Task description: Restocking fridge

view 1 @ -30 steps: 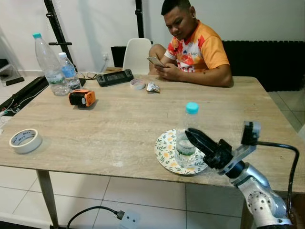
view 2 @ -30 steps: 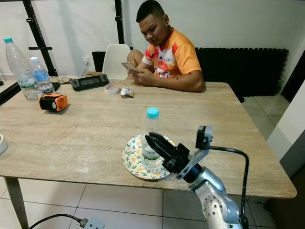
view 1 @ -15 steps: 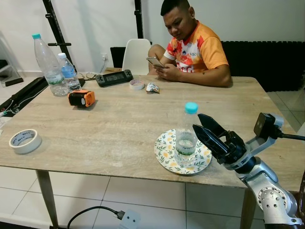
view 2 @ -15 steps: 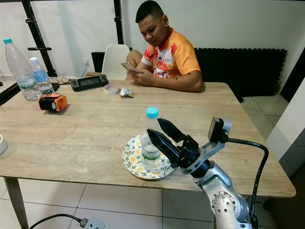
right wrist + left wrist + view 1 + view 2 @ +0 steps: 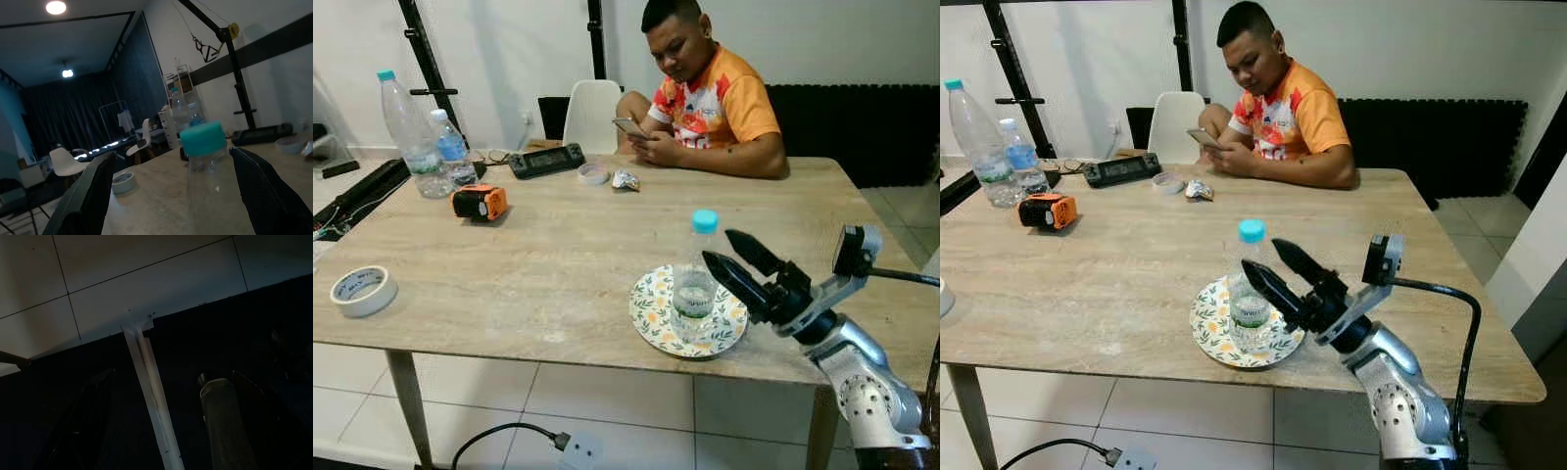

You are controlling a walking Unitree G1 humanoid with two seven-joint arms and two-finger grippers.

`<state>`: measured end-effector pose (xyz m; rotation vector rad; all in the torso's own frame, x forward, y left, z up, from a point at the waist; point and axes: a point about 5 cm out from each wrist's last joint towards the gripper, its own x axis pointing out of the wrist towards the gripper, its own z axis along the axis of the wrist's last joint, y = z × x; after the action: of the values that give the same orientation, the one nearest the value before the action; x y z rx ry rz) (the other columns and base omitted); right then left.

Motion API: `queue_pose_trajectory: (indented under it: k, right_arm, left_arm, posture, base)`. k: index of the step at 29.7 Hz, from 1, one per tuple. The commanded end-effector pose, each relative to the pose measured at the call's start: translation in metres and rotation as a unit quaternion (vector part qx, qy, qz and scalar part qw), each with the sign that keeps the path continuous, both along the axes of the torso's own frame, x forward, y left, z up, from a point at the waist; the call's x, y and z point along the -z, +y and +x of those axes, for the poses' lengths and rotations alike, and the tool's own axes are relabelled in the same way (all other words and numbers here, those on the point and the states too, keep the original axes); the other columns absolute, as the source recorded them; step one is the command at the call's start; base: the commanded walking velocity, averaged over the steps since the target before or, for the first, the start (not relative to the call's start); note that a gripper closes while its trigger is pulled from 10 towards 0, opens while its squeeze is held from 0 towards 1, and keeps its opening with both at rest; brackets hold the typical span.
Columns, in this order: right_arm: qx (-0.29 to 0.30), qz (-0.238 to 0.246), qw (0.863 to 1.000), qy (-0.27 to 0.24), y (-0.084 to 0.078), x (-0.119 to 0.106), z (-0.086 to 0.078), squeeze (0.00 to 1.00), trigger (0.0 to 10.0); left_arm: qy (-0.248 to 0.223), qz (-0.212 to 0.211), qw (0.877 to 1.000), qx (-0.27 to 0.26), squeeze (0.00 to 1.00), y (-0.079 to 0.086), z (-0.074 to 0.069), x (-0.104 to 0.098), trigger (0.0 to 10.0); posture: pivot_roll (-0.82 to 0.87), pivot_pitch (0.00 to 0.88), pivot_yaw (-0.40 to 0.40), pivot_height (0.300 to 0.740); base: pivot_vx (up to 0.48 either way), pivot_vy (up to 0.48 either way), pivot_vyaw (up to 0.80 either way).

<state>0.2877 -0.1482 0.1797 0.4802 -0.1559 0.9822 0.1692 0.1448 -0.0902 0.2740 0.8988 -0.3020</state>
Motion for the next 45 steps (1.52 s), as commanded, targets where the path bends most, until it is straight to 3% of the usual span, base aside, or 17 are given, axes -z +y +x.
queue_pose_trajectory:
  k: [1, 10, 11, 12, 13, 24, 31, 36, 40, 45]
  right_arm:
    - [-0.005, -0.019, 1.000, -0.001, 0.004, 0.002, 0.000, 1.00, 10.0]
    - [-0.009, -0.091, 0.996, 0.007, 0.022, 0.012, 0.007, 1.00, 10.0]
    - [-0.008, -0.096, 0.995, 0.008, 0.023, 0.012, 0.009, 0.96, 10.0]
    - [-0.007, -0.100, 0.995, 0.009, 0.025, 0.013, 0.011, 0.35, 10.0]
    - [-0.001, -0.113, 0.994, 0.010, 0.027, 0.012, 0.016, 0.00, 10.0]
    - [0.076, -0.165, 0.983, 0.019, 0.013, 0.017, 0.035, 0.00, 10.0]
    - [0.082, -0.179, 0.980, 0.022, 0.010, 0.019, 0.039, 0.00, 10.0]
    - [0.076, -0.183, 0.980, 0.030, 0.011, 0.019, 0.042, 0.00, 10.0]
    - [0.010, -0.200, 0.979, 0.042, 0.020, 0.016, 0.042, 0.00, 10.0]
    - [-0.018, -0.201, 0.979, 0.042, 0.023, 0.011, 0.042, 0.00, 10.0]
  left_arm:
    - [0.003, 0.005, 1.000, 0.009, 0.00, 0.001, -0.001, 0.001, 10.0]
    - [0.004, 0.006, 1.000, 0.010, 0.00, 0.001, -0.002, 0.001, 10.0]
    - [0.004, 0.006, 1.000, 0.010, 0.00, 0.001, -0.002, 0.001, 10.0]
    - [0.004, 0.006, 1.000, 0.010, 0.00, 0.001, -0.002, 0.001, 10.0]
    - [0.004, 0.006, 1.000, 0.010, 0.00, 0.001, -0.002, 0.001, 10.0]
    - [0.004, 0.004, 1.000, 0.007, 0.00, -0.001, -0.002, 0.001, 10.0]
    - [0.005, 0.003, 1.000, 0.010, 0.00, -0.001, -0.002, 0.001, 10.0]
    - [0.004, 0.003, 1.000, 0.011, 0.00, -0.001, -0.002, 0.001, 10.0]
    - [0.004, 0.003, 1.000, 0.011, 0.00, -0.001, -0.002, 0.001, 10.0]
    - [0.004, 0.002, 1.000, 0.008, 0.00, -0.001, -0.001, 0.001, 10.0]
  posture:
    - [-0.02, 0.019, 0.005, 0.734]
    - [-0.02, 0.020, 0.006, 0.734]
    - [-0.02, 0.021, 0.006, 0.734]
    - [-0.02, 0.021, 0.006, 0.734]
    - [-0.02, 0.021, 0.006, 0.734]
    - [-0.02, 0.017, -0.005, 0.734]
    - [-0.02, 0.017, -0.005, 0.734]
    - [-0.02, 0.017, -0.005, 0.734]
    - [-0.02, 0.016, 0.002, 0.734]
    - [-0.02, 0.014, -0.001, 0.734]
  base:
    - [0.000, 0.000, 0.00]
    - [0.000, 0.000, 0.00]
    - [0.000, 0.000, 0.00]
    - [0.000, 0.000, 0.00]
    - [0.000, 0.000, 0.00]
    - [0.000, 0.000, 0.00]
    - [0.000, 0.000, 0.00]
    - [0.000, 0.000, 0.00]
    - [0.000, 0.000, 0.00]
    - [0.000, 0.000, 0.00]
